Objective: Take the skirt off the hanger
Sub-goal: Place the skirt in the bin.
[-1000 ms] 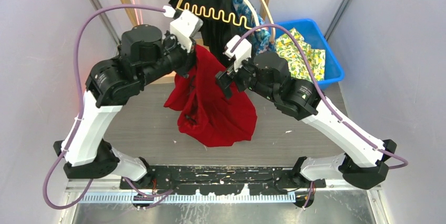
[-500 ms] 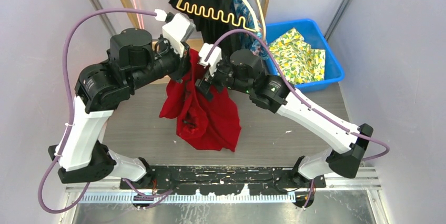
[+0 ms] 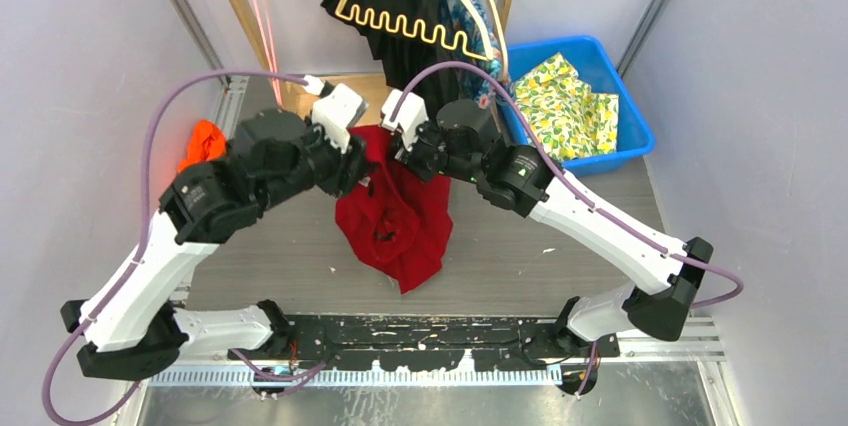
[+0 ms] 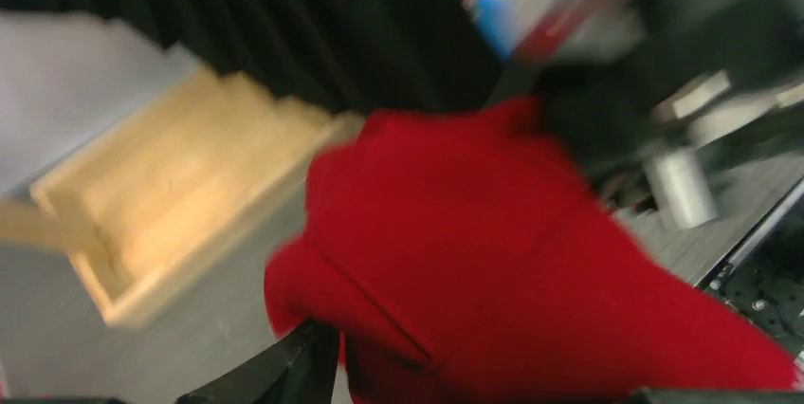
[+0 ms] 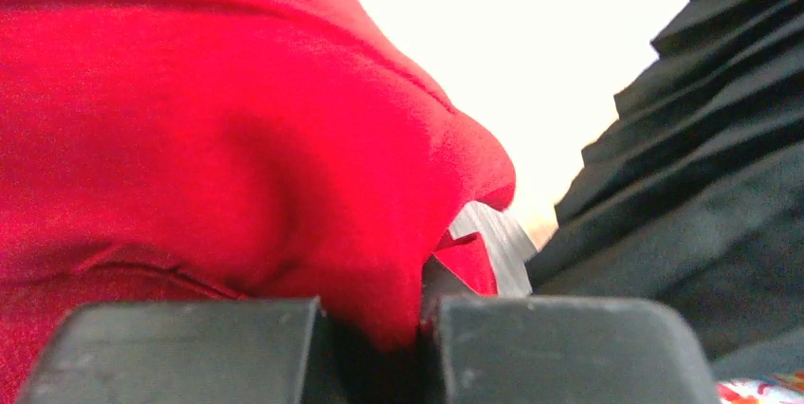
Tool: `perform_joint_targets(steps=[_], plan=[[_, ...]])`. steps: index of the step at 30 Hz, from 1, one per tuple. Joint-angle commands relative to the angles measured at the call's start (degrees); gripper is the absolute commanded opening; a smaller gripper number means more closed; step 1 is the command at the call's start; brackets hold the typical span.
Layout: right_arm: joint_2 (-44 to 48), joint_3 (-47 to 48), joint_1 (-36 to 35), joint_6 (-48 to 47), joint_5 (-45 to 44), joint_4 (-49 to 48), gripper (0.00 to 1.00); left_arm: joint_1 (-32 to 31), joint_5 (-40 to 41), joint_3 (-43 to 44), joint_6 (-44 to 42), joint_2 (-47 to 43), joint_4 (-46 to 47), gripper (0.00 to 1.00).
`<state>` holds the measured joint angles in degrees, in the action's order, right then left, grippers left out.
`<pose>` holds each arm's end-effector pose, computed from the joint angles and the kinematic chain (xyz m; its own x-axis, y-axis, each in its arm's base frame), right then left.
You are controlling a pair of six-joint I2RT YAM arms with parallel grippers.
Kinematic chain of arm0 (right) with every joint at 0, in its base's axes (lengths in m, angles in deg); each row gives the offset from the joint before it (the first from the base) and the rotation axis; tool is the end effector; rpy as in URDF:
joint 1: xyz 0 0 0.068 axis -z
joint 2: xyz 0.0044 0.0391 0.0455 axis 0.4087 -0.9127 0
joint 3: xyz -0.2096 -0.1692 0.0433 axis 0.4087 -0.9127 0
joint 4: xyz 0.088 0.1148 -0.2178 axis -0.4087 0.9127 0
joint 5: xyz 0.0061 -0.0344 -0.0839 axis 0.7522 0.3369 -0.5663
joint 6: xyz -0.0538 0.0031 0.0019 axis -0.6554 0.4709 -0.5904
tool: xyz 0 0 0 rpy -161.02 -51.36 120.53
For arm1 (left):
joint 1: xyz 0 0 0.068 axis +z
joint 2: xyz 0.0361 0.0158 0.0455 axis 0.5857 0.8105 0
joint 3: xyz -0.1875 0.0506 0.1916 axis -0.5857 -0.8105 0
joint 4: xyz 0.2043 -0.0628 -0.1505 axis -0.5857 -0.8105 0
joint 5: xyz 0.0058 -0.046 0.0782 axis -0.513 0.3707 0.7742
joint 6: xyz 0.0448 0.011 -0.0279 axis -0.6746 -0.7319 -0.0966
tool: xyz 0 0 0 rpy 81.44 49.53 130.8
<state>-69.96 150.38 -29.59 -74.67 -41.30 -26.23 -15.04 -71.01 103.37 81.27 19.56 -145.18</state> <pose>0.1829 0.2523 0.4287 0.0355 -0.3785 -0.9249 -0.8527 0.4712 -0.2256 0.1219 -0.1400 0.4988 -0.2622 0.2633 -0.9284 0.6505 0.7588 0.0314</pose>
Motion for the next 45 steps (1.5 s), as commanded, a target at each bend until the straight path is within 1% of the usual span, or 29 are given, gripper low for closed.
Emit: perform_joint_targets(steps=[1, 2, 6, 10, 12, 14, 17, 19, 21, 23, 25, 28, 30, 32, 34, 36, 42, 45], plan=[[4.51, 2.19, 0.45, 1.11, -3.68, 1.63, 0.00, 0.04, 10.65, -10.64, 7.66, -5.08, 6.92, 0.58], [5.09, 1.44, 0.52, 1.20, -4.06, 1.91, 0.00, 0.10, 12.02, -11.53, 8.43, -6.56, 7.77, 0.62], [7.57, 0.47, 0.65, 0.12, -6.34, 3.00, 0.00, 0.14, 17.27, -10.82, 8.53, -10.64, 12.89, 0.63], [9.15, 6.02, 0.74, -1.48, -8.62, 10.34, 0.00, 0.11, 21.98, -9.12, 8.22, -11.56, 13.73, 0.66], [10.56, 10.18, 0.73, -2.07, -9.60, 13.78, 0.00, 0.15, 25.45, -11.67, 9.05, -12.67, 16.21, 0.66], [12.36, 13.47, 0.77, -2.03, -10.20, 16.20, 0.00, 0.16, 28.86, -14.03, 8.95, -12.09, 16.97, 0.69], [14.48, 17.38, 0.74, -2.65, -13.09, 16.88, 0.00, 1.22, 27.29, -13.79, 9.04, -8.33, 15.30, 0.70], [16.14, 18.30, 0.74, -2.98, -16.00, 12.95, 0.00, 1.47, 25.39, -12.12, 9.70, -5.50, 14.18, 0.70], [19.02, 15.93, 0.75, -2.34, -21.23, 1.60, 0.00, 1.48, 23.89, -10.35, 9.58, -2.89, 13.77, 0.70], [21.54, 12.81, 0.73, -4.53, -26.52, -11.15, 0.00, 1.47, 22.76, -9.02, 8.92, -0.83, 13.95, 0.70], [21.91, 12.70, 0.77, -9.84, -30.63, -20.42, 0.00, 1.48, 21.81, -7.82, 8.24, 0.83, 14.45, 0.70], [20.27, 13.10, 0.78, -20.20, -35.12, -31.99, 0.00, 1.47, 20.04, -5.88, 7.22, 3.01, 14.89, 0.70], [17.92, 13.96, 0.77, -26.62, -37.80, -37.28, 0.00, 1.47, 18.67, -4.45, 6.77, 3.93, 14.78, 0.70], [14.47, 17.59, 0.73, -32.59, -41.65, -37.84, 0.00, 1.45, 17.97, -3.43, 6.25, 4.62, 14.27, 0.70], [10.47, 22.56, 1.40, -36.13, -45.35, -36.94, 0.00, 1.46, 17.89, -3.29, 5.50, 5.03, 14.00, 0.70], [6.80, 26.27, 3.35, -39.72, -47.38, -38.04, 0.00, 1.49, 18.08, -3.20, 4.75, 5.46, 13.38, 0.70], [-4.61, 41.55, 17.70, -35.75, -48.94, -33.55, 0.00, 1.44, 16.92, -3.00, 3.19, 6.24, 12.33, 0.69], [-7.39, 44.95, 23.59, -35.05, -48.11, -35.54, 0.00, 1.49, 16.74, -3.48, 2.18, 6.24, 12.98, 0.69]])
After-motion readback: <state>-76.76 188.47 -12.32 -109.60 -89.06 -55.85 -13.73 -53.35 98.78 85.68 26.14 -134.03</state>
